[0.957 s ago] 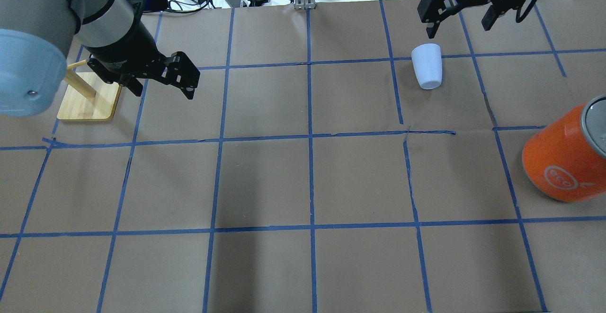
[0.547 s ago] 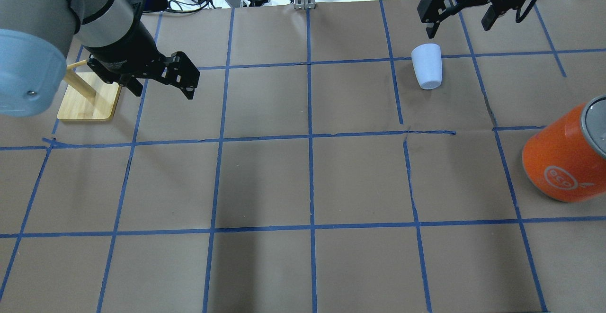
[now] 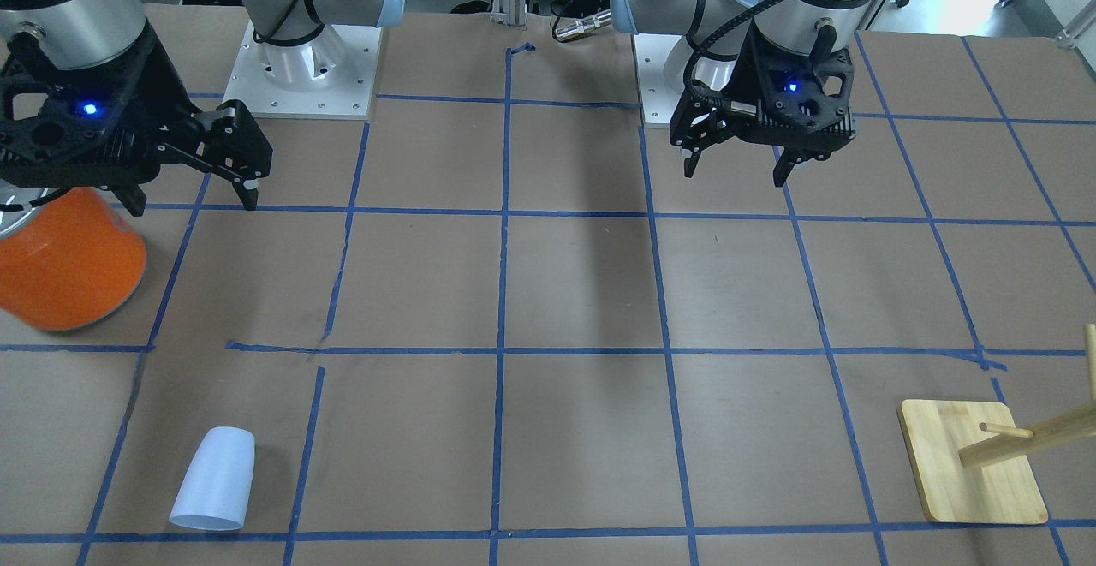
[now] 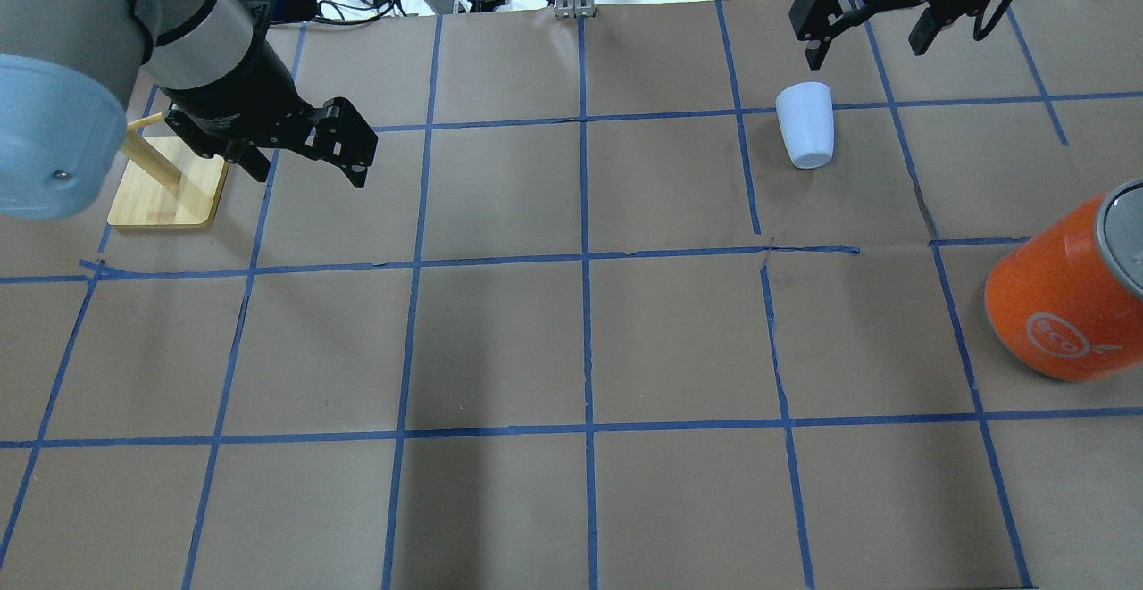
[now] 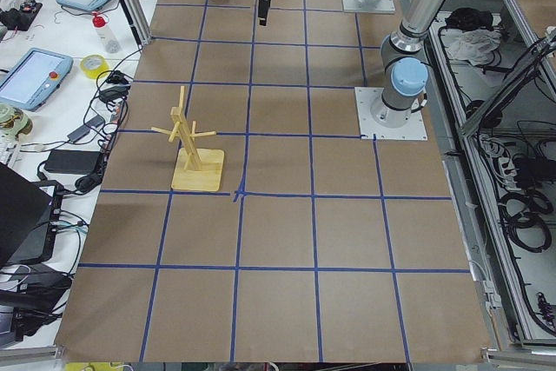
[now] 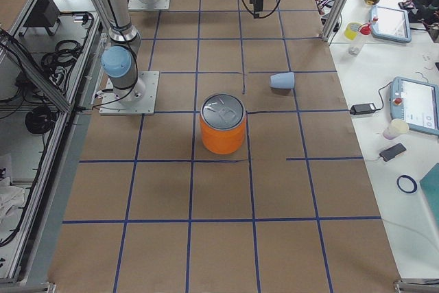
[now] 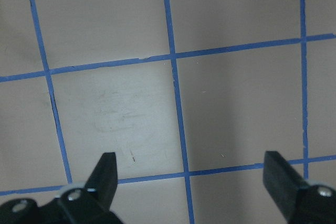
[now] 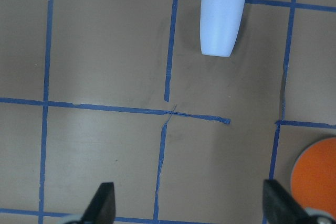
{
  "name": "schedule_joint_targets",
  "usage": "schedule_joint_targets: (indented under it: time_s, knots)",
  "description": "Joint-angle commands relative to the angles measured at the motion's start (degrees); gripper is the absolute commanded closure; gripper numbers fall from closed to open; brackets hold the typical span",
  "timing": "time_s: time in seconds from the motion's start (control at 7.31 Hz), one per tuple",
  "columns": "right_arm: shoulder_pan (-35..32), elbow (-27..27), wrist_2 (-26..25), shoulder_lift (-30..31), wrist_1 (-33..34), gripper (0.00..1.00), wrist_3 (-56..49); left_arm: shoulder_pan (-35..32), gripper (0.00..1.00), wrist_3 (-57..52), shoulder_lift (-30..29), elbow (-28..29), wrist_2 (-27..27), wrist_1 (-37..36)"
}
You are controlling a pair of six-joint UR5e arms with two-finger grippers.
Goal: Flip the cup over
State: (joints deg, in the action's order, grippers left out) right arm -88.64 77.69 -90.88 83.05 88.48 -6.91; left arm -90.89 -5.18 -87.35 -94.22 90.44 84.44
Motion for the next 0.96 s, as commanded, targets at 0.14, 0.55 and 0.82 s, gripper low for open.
schedule_joint_targets:
  time_s: [0.14, 0.55, 0.82]
  knots:
    - [0.04, -0.17, 0.0, -0.08, 0.02, 0.0, -0.03, 0.02, 0.0, 0.0, -0.01, 0.0, 0.0, -0.77]
    - [0.48, -1.48, 0.0, -1.39, 0.03, 0.0, -0.12, 0.02, 0.0, 0.26, -0.01, 0.0, -0.09, -0.86]
    - [0.92, -2.63, -0.6, -4.1, 0.29, 0.0, -0.38, 0.02, 0.0, 0.09, -0.1, 0.0, 0.0, -0.86]
